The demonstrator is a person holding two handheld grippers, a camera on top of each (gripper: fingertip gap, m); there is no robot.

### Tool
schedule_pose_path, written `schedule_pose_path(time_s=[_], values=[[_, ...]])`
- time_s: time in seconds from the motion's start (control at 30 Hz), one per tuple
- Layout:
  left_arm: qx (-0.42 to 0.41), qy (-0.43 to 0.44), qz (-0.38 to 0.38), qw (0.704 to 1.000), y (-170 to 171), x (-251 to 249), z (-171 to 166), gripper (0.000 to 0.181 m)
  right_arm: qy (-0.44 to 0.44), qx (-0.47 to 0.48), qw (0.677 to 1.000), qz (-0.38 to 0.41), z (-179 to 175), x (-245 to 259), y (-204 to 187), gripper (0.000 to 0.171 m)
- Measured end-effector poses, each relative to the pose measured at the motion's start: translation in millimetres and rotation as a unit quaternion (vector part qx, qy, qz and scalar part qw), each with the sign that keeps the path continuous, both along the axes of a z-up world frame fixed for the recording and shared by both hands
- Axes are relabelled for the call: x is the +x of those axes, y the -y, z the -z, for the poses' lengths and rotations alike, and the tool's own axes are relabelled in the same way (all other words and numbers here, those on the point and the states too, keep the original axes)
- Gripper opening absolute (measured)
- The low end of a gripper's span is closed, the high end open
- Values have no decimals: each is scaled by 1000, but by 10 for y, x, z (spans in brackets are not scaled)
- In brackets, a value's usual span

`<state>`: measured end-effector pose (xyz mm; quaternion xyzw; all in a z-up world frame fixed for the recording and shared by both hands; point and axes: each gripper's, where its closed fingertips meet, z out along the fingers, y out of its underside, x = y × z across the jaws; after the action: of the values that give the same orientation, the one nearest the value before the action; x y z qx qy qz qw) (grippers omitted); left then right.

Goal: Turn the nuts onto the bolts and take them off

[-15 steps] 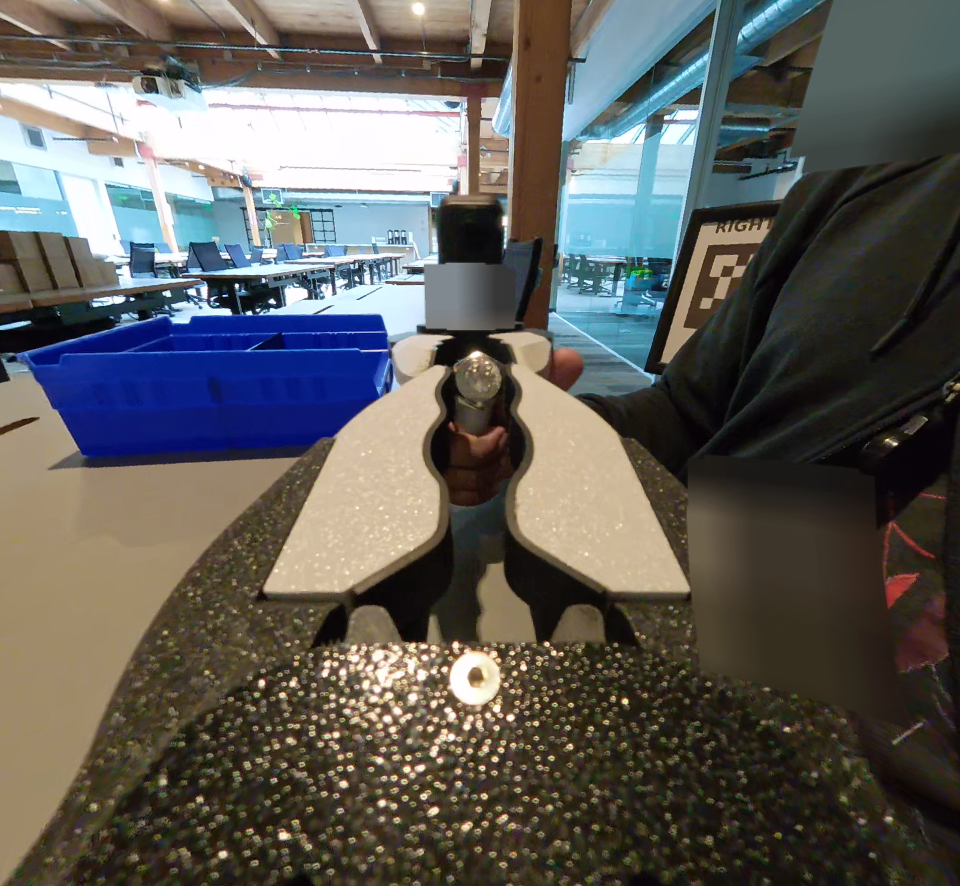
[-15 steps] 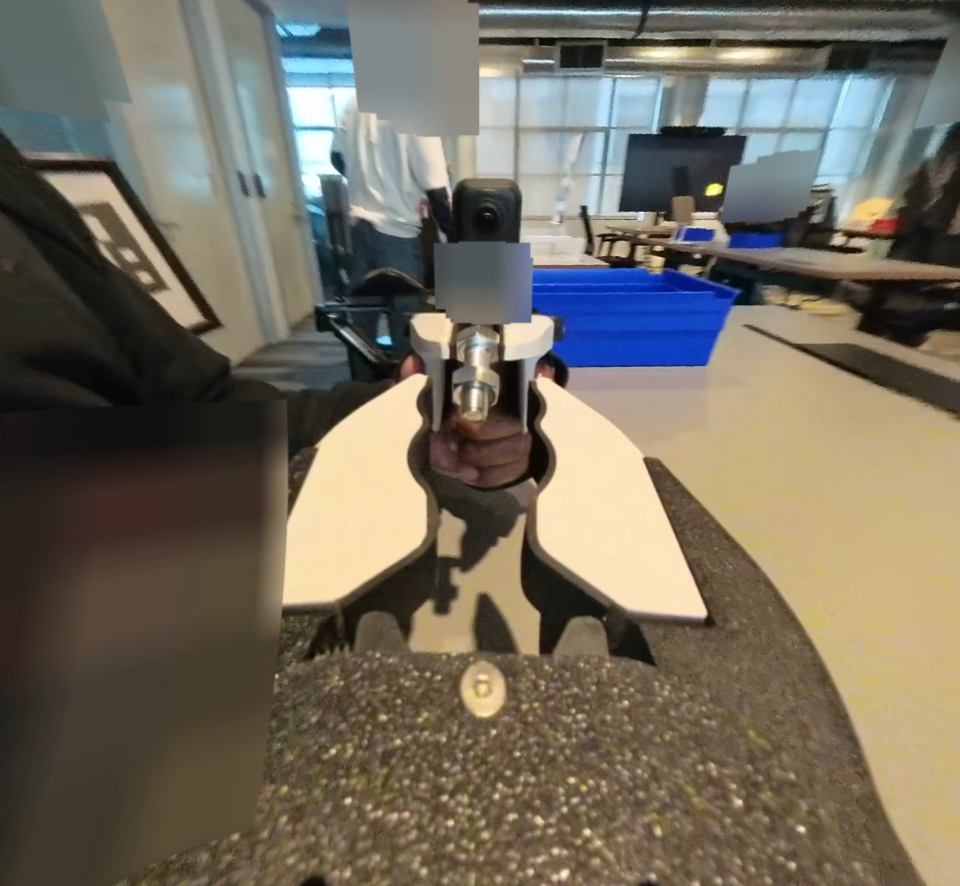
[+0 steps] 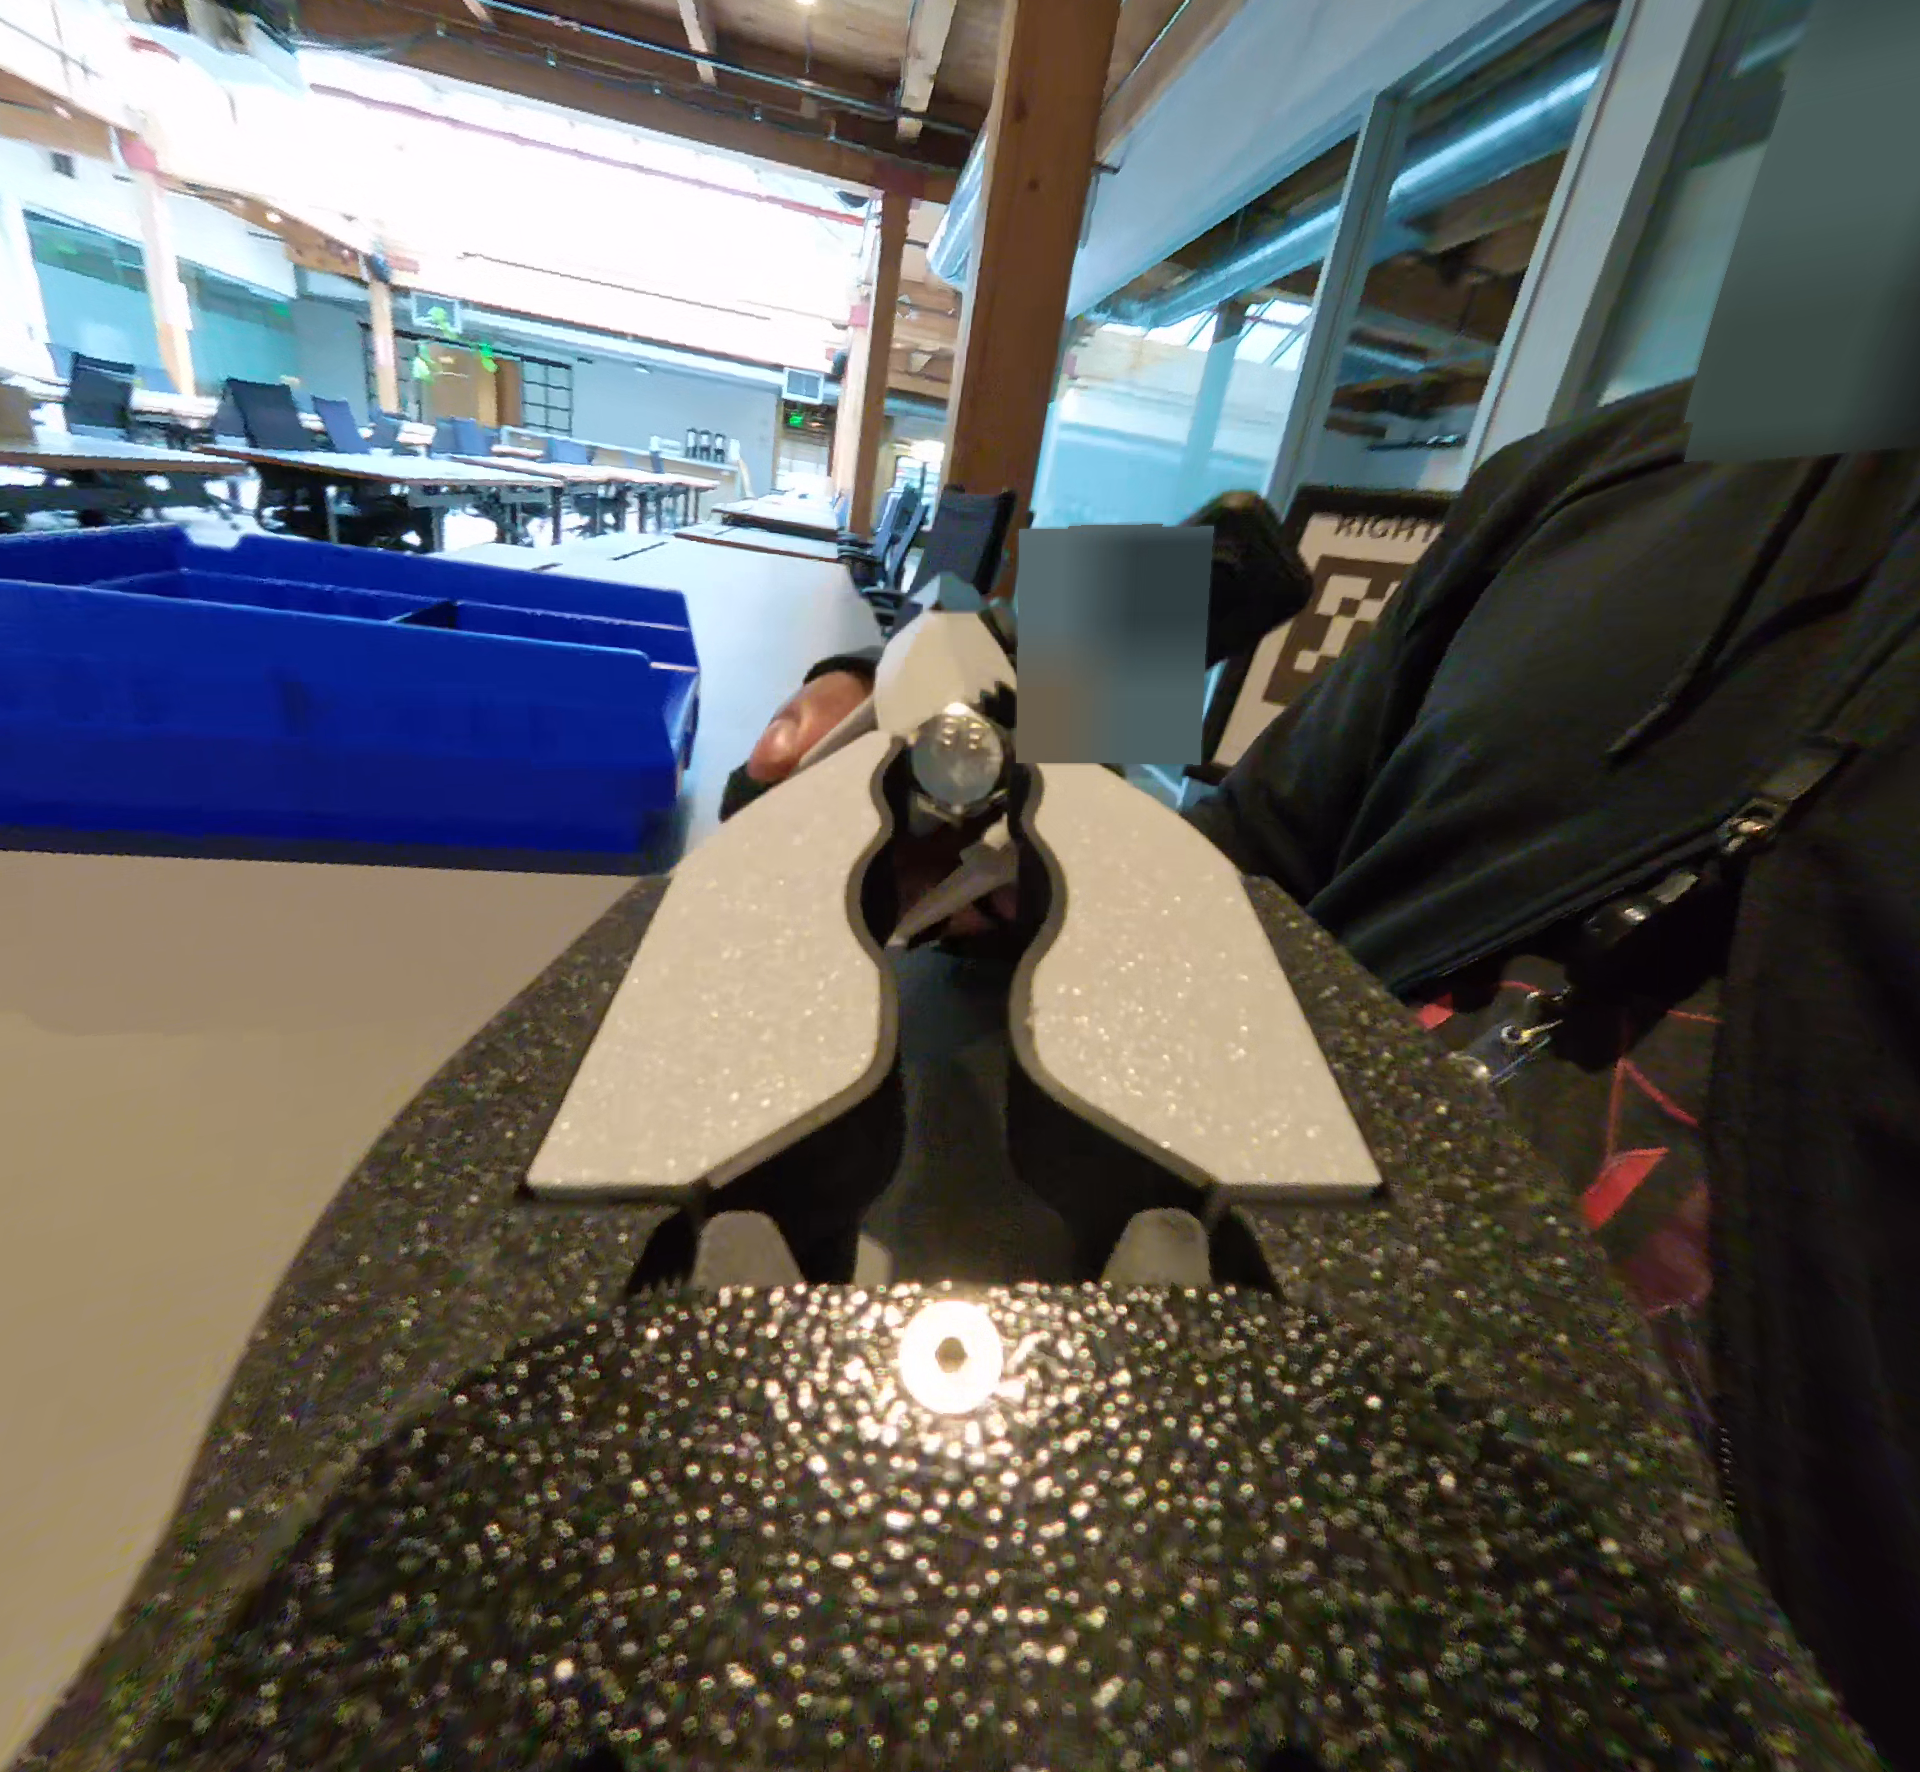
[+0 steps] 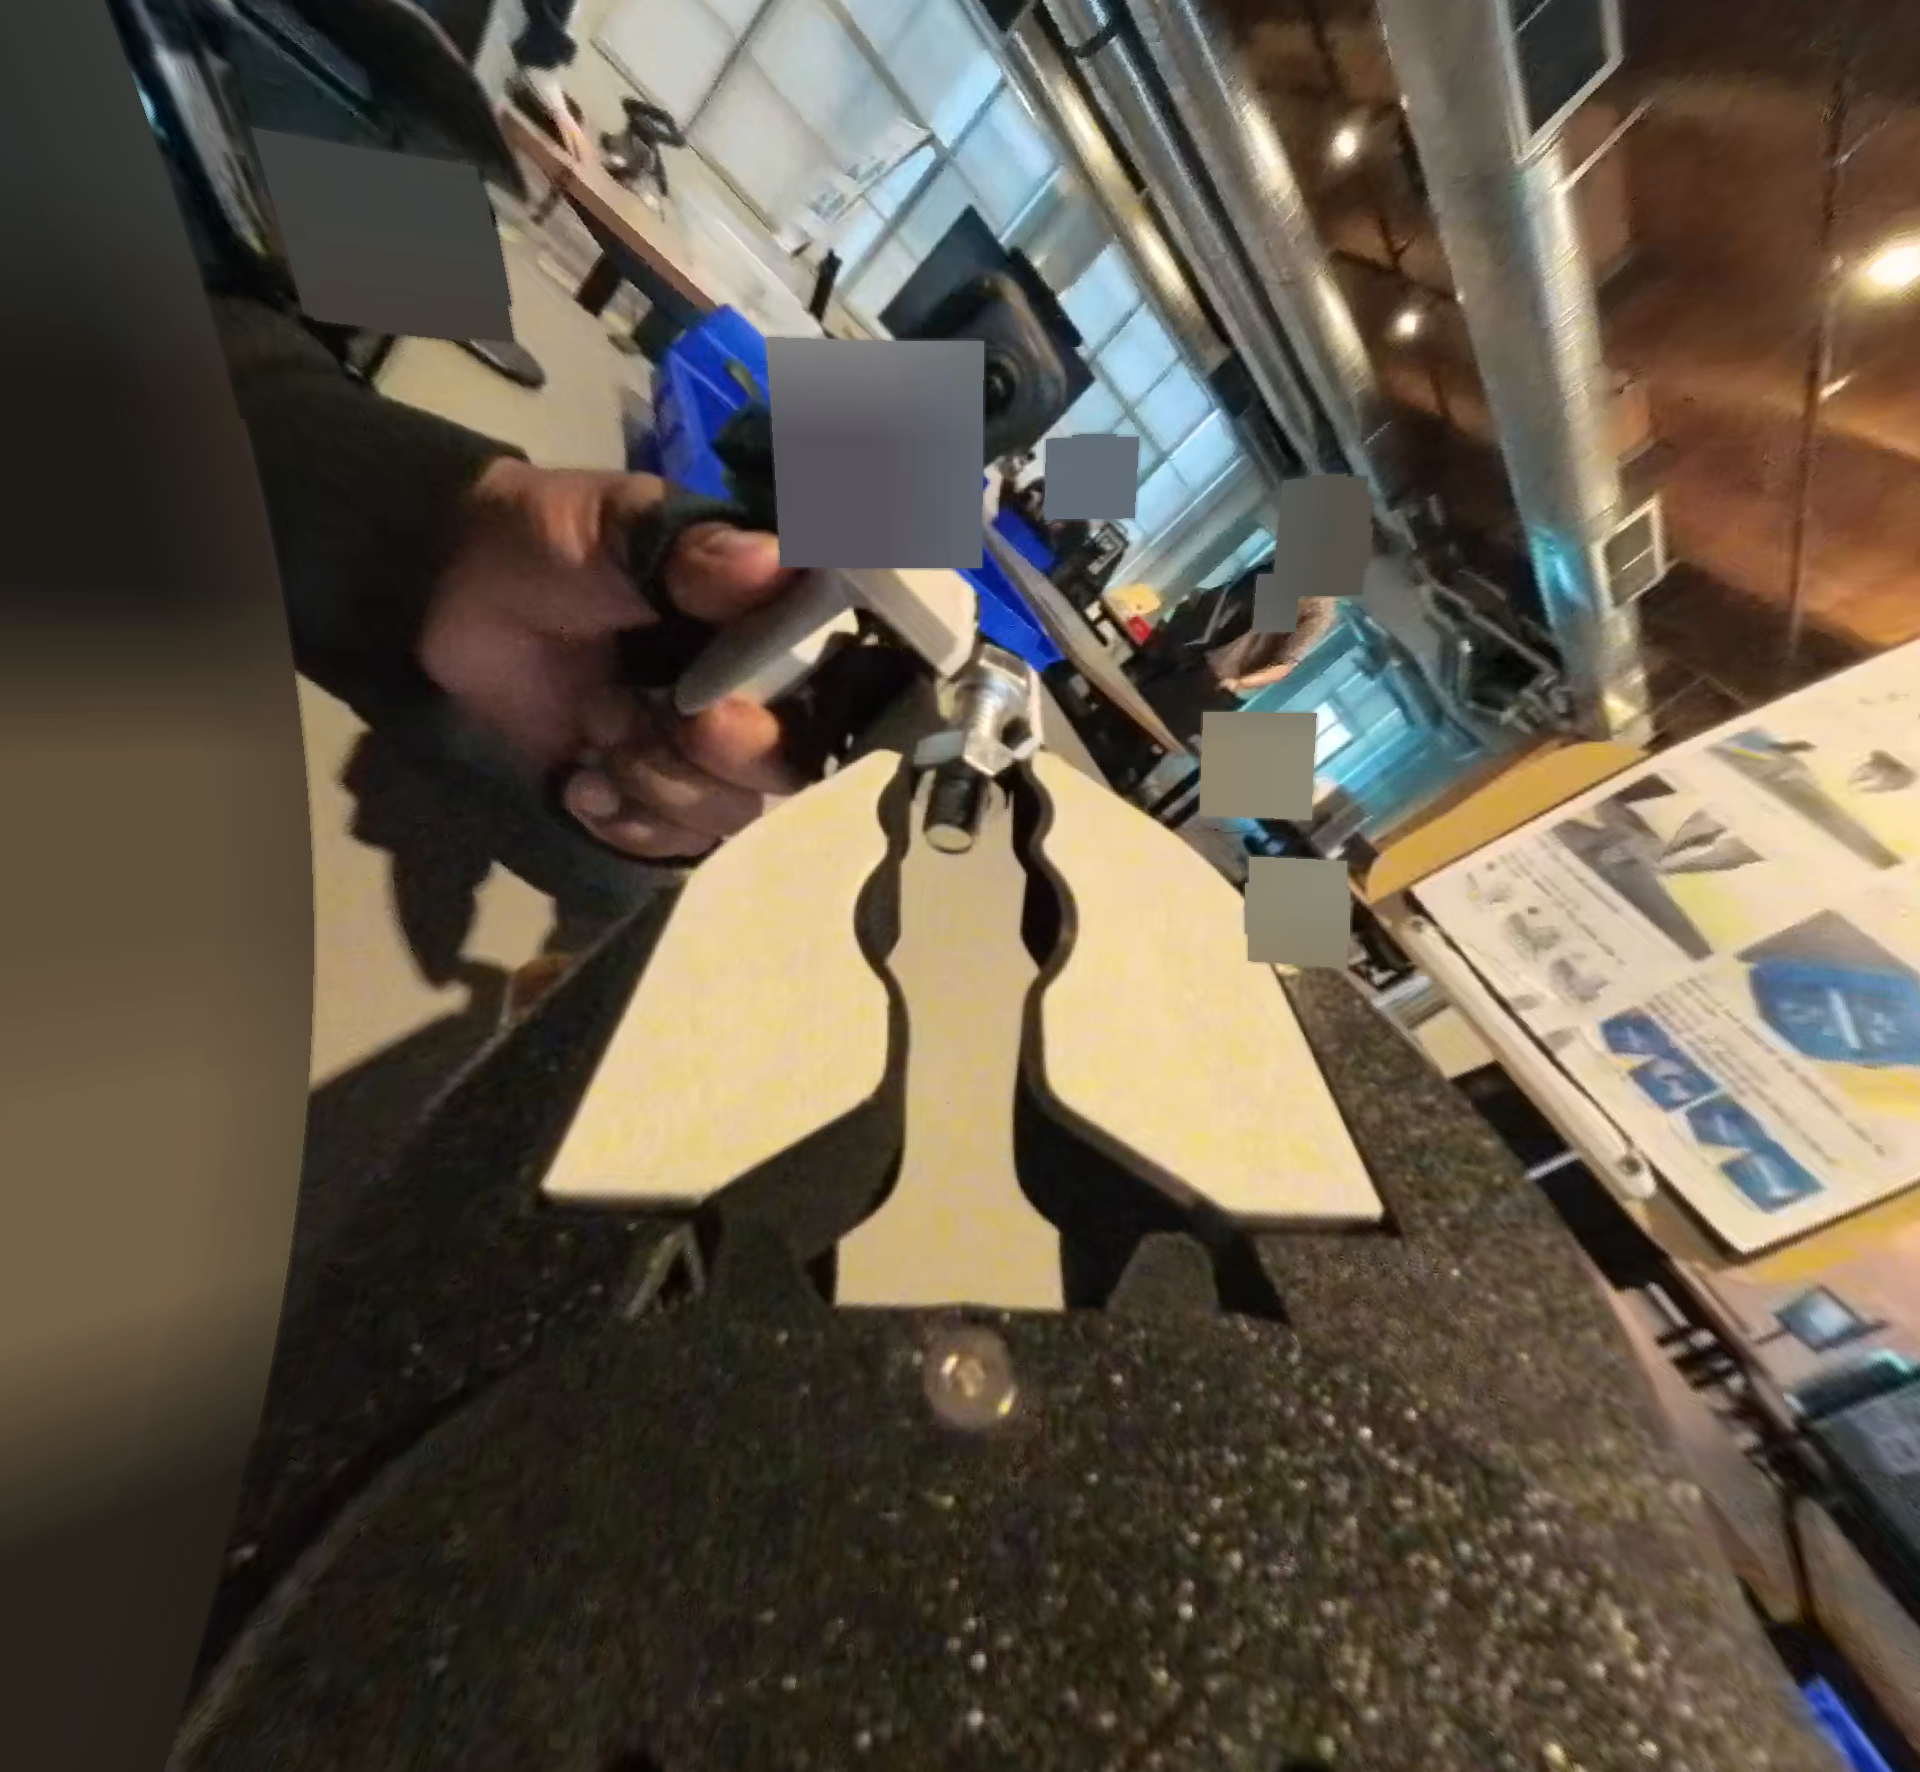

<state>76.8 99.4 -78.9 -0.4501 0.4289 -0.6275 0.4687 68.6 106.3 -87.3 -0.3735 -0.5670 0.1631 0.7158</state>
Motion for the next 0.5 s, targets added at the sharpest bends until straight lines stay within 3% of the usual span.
schedule_pose_path(time_s=[0.07, 0.17, 0.33, 0.5], values=[[9, 8, -6, 1000, -3, -21, -28, 17, -6, -26, 999, -19, 3, -27, 27, 25], [30, 18, -15, 999, 17, -42, -67, 17, -42, -147, 985, -79, -45, -12, 26, 35], [68, 27, -37, 997, 34, -64, -118, 17, -102, -316, 925, -186, -169, 85, 42, 34], [105, 17, -51, 993, 71, -36, -109, 17, -110, -408, 869, -258, -184, 102, 109, 32]])
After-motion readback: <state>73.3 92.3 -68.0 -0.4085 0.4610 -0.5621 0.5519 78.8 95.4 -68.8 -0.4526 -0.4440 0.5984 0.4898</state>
